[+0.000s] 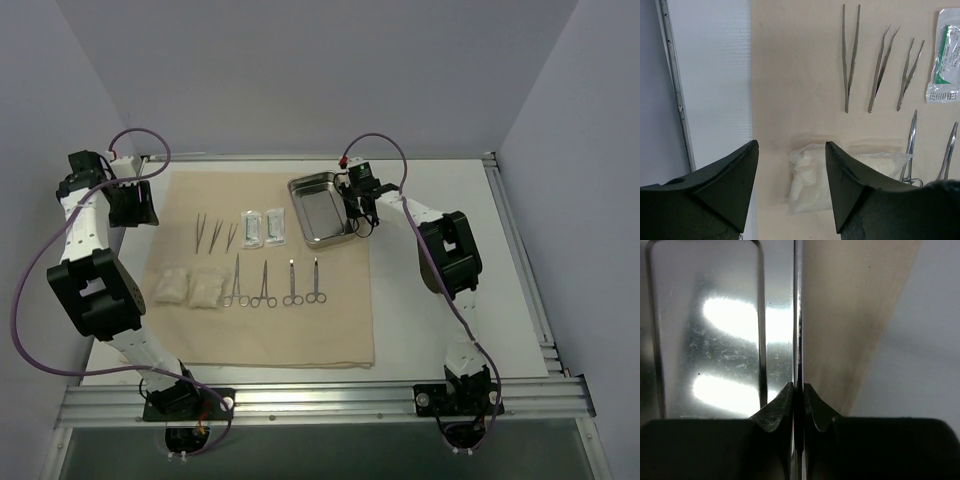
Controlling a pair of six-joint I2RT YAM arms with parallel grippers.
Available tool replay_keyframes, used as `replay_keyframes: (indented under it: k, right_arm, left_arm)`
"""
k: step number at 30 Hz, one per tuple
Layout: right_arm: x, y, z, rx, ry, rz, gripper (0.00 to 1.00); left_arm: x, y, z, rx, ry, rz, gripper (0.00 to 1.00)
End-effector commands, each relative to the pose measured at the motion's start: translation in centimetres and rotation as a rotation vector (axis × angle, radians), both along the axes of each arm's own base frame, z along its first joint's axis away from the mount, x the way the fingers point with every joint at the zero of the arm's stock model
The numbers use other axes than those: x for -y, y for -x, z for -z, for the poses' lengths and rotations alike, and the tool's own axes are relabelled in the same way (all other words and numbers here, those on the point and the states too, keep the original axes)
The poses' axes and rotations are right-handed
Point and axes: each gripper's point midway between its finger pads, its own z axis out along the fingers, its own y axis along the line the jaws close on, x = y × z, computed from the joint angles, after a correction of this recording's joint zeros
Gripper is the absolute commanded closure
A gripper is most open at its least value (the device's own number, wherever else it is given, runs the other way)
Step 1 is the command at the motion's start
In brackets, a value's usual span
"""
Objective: Open and lay out the surgical kit
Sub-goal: Adjust the container in the surgical kit.
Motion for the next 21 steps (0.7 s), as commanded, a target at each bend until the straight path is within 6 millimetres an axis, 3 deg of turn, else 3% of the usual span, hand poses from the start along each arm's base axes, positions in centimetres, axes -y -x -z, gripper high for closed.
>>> replay_keyframes:
  k: [1,7,15,20,21]
  right_arm:
    - [-0.2,-1.1,-2.3,0.061,0.000,0.004,0.97]
    - [0.9,-1.1,-3.4,0.087,0.008,0.041,1.00]
    - [1.1,-0.9,-3.6,0.082,-0.003,0.034,1.00]
    - [1.2,-1.8,-4.9,0.127,-0.009,0.029,1.00]
    - [1.2,-1.8,-4.9,0.125,0.003,0.019,0.96]
  left_arm:
    - [-0.2,-0.6,-2.5,0.083,-0.029,0.022,0.35]
    - [-0.3,-0.6,-2.8,0.089,-0.027,0.019,0.35]
    - [-0.6,-0.5,-3.1,0.094,-0.030,0.014,0.35]
    - [-0.9,-0.4,-3.5,0.101,-0.047,0.021,0.35]
    - [-1.1,-0.5,-3.4,0.100,-0.053,0.021,0.35]
